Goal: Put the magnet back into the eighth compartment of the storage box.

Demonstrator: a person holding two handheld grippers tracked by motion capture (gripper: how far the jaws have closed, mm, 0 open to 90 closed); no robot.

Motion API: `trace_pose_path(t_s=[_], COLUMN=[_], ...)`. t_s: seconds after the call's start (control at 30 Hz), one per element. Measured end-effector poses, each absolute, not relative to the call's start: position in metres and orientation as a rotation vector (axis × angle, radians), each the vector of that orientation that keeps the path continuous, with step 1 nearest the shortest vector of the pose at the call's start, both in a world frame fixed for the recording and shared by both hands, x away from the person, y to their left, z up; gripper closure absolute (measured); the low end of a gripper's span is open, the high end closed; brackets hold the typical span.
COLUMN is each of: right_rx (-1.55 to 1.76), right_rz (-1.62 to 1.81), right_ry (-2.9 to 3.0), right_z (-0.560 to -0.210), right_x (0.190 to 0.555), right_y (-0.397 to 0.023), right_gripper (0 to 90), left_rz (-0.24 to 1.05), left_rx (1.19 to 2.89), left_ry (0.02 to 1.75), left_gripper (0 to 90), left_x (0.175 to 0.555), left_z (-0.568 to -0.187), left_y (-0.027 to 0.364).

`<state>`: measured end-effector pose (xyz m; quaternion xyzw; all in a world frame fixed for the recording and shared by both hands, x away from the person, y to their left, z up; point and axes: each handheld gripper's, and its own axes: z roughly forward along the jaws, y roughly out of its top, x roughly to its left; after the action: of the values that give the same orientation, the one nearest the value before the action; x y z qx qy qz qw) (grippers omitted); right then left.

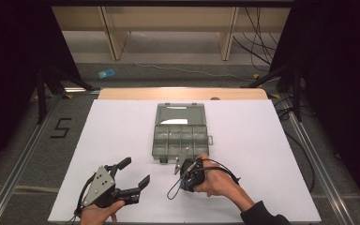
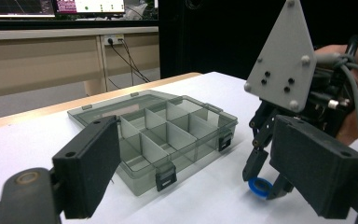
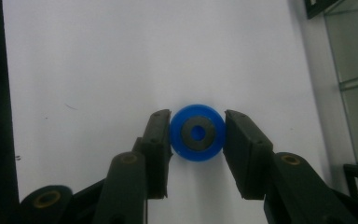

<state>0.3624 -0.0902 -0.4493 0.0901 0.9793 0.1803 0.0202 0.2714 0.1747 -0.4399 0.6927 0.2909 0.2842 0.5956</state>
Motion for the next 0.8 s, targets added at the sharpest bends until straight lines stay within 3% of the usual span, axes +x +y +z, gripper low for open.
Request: trace_pose_path(t_s=[0.67,0.8], right_rx=[0.341,0.348], right_rz=[0.674,0.694], right_ry=[2.957,2.944], right_z=[-0.431,-0.429], right_x=[0.371,0.372], right_y=[-0.107,-0.109], right_gripper=[62.7,62.7], left_rz=[0.731,0.675], left_rx=[1.641,1.614], left_ry=[0.576,0.658], left_gripper=[15.7,15.7], left_x=[0.278,0.273], left_z=[-0.437,-0.439], left_y=[0.180,0.176])
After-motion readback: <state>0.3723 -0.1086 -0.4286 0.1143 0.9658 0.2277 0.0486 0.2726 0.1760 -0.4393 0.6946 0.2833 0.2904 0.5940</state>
